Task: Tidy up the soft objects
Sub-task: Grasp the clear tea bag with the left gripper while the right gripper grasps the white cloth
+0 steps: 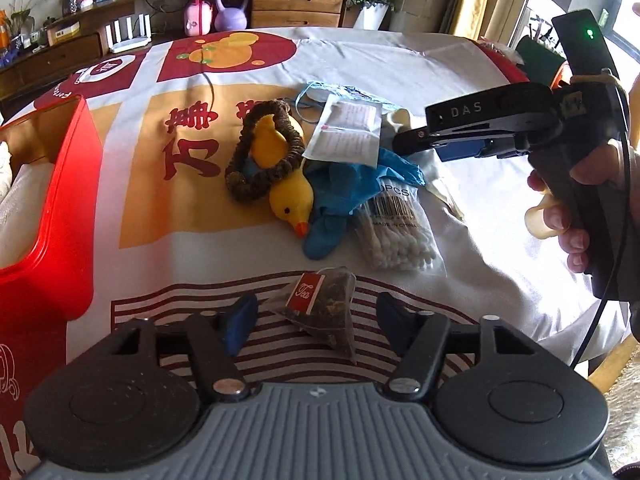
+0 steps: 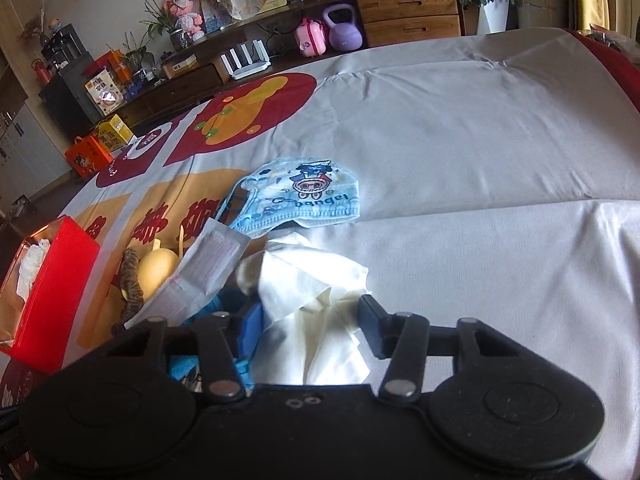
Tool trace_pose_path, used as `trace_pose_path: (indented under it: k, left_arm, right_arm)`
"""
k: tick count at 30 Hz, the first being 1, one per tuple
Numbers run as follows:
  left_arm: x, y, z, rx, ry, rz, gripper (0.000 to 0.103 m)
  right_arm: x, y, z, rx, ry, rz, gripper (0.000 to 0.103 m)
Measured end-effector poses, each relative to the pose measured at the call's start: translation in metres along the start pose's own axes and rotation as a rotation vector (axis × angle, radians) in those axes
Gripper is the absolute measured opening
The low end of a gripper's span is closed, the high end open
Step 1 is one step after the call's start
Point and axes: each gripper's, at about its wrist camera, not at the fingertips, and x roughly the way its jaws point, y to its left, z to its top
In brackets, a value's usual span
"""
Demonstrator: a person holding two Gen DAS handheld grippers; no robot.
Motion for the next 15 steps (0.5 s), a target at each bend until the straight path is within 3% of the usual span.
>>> trace_pose_path:
  k: [9,15]
  left_arm:
    - [0.000,-0.003,0.000,0.022,-0.003,0.013,0.035]
    - [-0.001,-0.002,0.001,0.015,0.000,0.017,0.025]
  right_arm:
    - [-0.006,0.003,-0.004,-0.001,-0.002,-0.006,0.027]
    - [-0.016,0.007,-0.006,-0.022,-0.021,-0.024,0.009]
